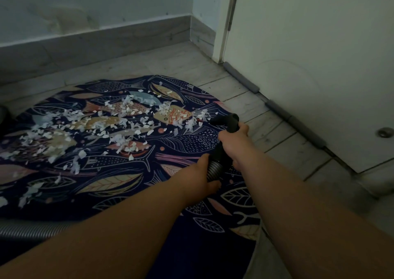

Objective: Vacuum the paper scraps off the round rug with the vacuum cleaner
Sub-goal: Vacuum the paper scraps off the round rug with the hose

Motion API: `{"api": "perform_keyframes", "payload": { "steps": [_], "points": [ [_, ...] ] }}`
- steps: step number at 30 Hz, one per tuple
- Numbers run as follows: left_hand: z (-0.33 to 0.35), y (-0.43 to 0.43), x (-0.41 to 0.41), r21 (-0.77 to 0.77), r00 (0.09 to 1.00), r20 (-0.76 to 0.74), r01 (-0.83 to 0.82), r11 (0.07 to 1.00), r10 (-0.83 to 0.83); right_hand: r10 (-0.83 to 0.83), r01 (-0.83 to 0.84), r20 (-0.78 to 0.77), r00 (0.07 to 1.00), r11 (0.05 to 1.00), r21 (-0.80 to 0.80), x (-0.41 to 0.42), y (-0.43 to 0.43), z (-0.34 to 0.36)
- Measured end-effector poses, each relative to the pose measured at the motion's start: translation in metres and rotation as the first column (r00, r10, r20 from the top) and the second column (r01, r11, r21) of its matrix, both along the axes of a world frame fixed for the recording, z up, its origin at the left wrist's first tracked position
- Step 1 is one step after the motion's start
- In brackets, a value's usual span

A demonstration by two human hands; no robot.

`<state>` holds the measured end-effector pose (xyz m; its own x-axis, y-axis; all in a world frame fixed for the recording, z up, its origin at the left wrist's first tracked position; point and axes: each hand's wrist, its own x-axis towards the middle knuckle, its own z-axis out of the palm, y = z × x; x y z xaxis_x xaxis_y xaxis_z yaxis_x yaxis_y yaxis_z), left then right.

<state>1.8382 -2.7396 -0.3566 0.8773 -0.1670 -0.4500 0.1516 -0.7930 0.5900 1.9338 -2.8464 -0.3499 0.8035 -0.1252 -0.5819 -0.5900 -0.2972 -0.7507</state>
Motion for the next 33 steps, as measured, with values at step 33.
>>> {"api": "perform_keyframes", "payload": {
  "steps": [33],
  "points": [
    [0.017,0.049,-0.072,0.045,0.986,-0.02,-0.167,0.985,0.168,0.25,-0.249,-0.029,0.968,0.968,0.041,-0.053,0.066,0.01]
  ]
}}
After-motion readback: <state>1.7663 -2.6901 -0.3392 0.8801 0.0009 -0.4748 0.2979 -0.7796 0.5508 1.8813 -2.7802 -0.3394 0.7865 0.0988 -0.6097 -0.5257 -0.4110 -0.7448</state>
